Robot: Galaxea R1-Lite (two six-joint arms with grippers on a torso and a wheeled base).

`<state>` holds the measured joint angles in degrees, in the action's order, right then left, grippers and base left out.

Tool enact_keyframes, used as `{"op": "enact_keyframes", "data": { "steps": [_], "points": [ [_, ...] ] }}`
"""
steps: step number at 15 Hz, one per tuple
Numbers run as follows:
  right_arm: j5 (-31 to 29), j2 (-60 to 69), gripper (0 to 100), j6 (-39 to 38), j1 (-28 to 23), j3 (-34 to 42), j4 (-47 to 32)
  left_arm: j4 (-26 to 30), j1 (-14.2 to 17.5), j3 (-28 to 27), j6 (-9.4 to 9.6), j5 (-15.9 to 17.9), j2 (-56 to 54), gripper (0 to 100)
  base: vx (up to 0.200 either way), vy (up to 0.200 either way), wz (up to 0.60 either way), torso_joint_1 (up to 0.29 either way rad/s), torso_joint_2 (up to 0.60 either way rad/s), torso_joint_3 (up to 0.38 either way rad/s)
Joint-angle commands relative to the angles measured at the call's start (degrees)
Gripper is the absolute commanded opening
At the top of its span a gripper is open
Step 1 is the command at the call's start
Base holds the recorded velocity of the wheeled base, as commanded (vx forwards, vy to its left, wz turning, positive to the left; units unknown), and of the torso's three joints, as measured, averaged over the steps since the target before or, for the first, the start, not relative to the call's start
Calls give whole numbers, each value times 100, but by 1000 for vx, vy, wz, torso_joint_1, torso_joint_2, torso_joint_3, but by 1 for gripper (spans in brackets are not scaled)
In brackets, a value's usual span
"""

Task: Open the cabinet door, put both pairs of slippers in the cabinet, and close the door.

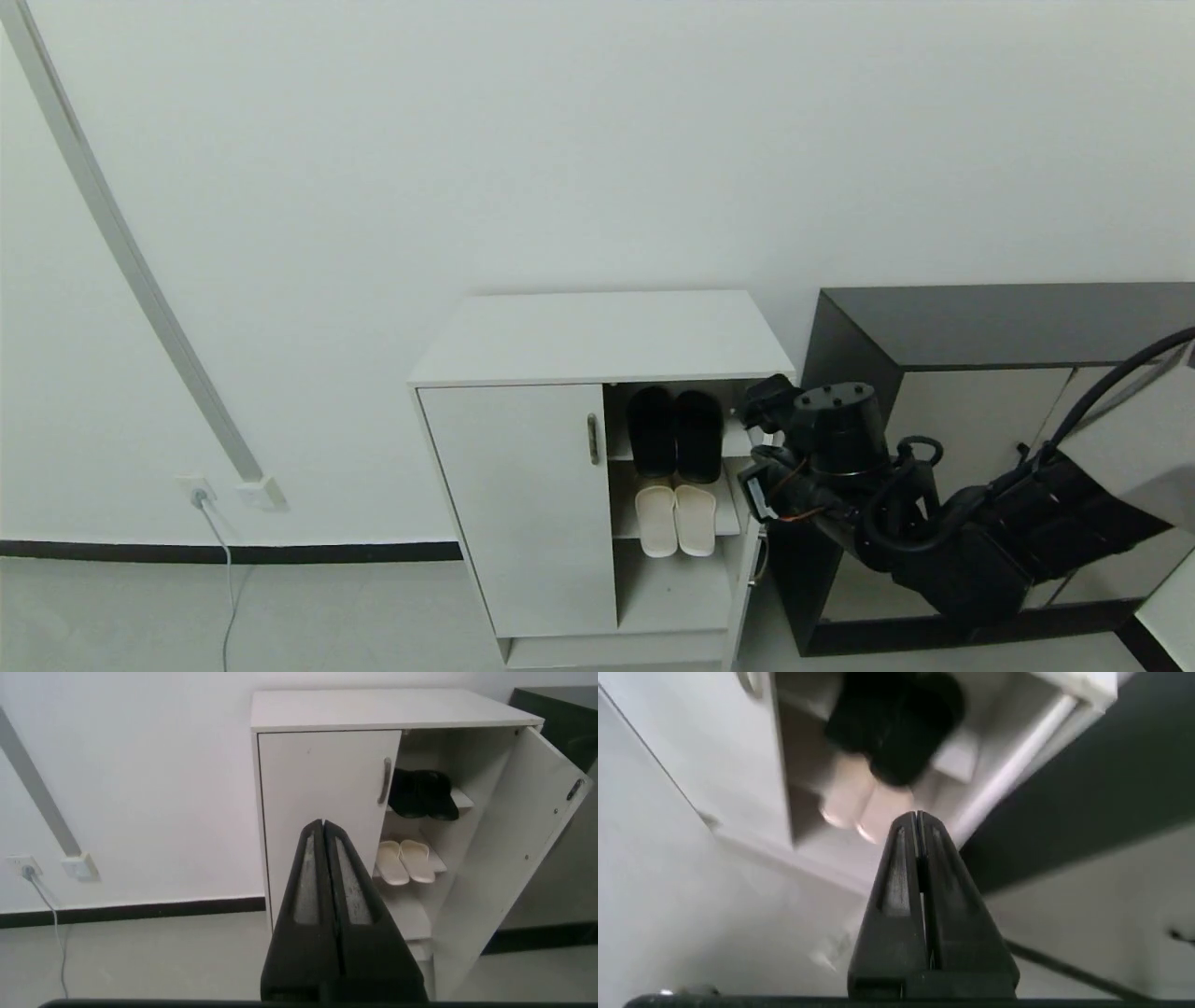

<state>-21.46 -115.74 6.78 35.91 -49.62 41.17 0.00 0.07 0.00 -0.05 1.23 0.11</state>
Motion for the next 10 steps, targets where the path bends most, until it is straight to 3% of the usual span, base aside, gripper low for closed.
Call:
{"op": "enact_keyframes", "data": {
  "steps": [1, 2, 10],
  "points": [
    [-17, 350, 0, 87, -146, 119, -469, 0, 1, 0, -4, 0, -2, 0, 0, 0, 0, 0, 0, 0],
    [-8, 376, 0, 78, -199, 92, -830, 0, 1, 0, -4, 0, -2, 0, 0, 0, 0, 0, 0, 0],
    [168, -379, 0, -300, -49, -206, -838, 0, 1, 0, -13, 0, -2, 0, 0, 0, 0, 0, 0, 0]
  ]
}}
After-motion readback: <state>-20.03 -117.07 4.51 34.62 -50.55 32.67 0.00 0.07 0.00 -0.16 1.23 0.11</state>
